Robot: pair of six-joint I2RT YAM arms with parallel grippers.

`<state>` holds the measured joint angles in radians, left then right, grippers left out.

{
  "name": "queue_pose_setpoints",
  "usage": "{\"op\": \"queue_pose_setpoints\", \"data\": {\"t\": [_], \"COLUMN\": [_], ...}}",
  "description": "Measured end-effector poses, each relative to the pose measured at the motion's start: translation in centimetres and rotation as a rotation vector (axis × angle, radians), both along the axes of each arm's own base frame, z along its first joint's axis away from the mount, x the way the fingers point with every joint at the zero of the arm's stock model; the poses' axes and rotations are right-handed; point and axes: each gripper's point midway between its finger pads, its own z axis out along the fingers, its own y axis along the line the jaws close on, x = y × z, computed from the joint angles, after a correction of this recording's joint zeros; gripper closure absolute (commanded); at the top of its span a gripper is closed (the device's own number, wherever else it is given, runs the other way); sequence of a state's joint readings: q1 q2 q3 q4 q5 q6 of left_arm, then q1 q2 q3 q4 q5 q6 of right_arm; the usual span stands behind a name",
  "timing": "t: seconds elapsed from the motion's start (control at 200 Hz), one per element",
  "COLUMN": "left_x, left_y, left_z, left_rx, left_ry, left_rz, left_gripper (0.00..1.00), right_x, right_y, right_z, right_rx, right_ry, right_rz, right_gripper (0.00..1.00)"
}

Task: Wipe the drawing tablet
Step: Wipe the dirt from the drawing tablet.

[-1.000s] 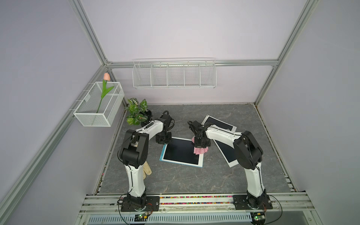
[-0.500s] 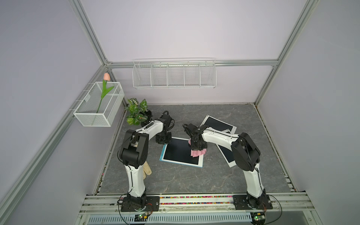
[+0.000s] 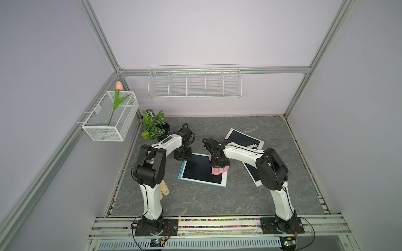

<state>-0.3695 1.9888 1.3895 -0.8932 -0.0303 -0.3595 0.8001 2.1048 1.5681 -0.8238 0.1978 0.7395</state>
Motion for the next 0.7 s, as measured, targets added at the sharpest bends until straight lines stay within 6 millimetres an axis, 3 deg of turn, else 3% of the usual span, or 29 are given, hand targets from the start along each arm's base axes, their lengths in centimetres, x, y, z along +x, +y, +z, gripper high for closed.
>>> {"op": "queue_pose_setpoints", "data": {"t": [0.08,0.205,0.27,0.44,0.515,0.62,0.7], "left_x": [0.0,0.0,0.0,0.0,0.0,0.0,0.0], "left_y": [0.0,0.0,0.0,0.0,0.0,0.0,0.0], "left_z": [0.0,0.0,0.0,0.0,0.0,0.0,0.0], "left_rx": [0.0,0.001,0.0,0.001,0.001,0.002,0.001], "left_ry": [0.0,0.001,0.002,0.004,0.005,0.006,0.006], "left_rz": [0.0,0.0,0.0,0.0,0.0,0.002,0.004], "left_gripper": [0.81,0.81,0.81,0.81,0.81,0.81,0.81], "right_x": [0.1,0.3,0.4,1.0,1.4,2.0,2.8], "right_y": [-1.7,-7.1,-8.5,-7.9,-7.8,-6.9,-4.4], "right_z": [0.1,0.6,1.8,7.9,9.5,9.1,6.9], "right_rx": [0.04,-0.003,-0.021,0.046,0.065,0.063,0.051], "right_ry": [0.011,0.029,0.015,-0.131,-0.175,-0.167,-0.127], "right_rz": [-0.039,-0.134,-0.156,-0.136,-0.139,-0.136,-0.103], "right_gripper": [0.93,0.93,0.93,0.93,0.93,0.93,0.94]}}
